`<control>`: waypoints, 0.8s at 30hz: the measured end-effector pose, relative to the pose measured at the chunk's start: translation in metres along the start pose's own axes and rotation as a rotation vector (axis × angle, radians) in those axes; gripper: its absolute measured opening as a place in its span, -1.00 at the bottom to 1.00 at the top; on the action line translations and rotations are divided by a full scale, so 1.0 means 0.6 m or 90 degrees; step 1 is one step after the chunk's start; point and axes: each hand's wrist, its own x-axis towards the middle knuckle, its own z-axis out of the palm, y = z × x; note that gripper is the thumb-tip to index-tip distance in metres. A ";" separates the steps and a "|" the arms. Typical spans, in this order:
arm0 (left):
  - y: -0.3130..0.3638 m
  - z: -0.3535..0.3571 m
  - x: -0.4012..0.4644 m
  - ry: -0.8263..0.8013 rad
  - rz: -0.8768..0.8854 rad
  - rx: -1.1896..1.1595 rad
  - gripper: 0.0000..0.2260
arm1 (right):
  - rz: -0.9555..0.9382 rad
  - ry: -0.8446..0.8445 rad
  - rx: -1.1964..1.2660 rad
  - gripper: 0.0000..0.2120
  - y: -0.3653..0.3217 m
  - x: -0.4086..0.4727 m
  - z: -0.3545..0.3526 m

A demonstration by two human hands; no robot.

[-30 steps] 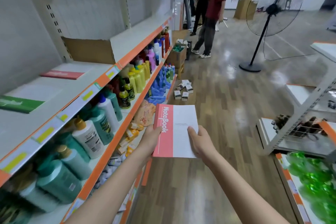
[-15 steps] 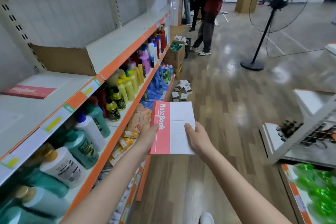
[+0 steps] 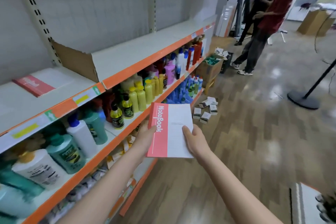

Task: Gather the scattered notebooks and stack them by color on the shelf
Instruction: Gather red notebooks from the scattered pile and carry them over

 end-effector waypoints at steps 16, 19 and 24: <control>0.012 -0.105 0.031 0.319 -0.003 -0.094 -0.87 | -0.101 -0.332 0.002 -0.86 -0.071 0.140 0.148; 0.017 -0.133 0.037 0.378 0.009 -0.093 -0.85 | -0.119 -0.375 0.001 -0.87 -0.096 0.154 0.177; 0.040 -0.176 0.048 0.462 0.029 -0.128 -0.86 | -0.163 -0.455 0.002 -0.75 -0.157 0.179 0.228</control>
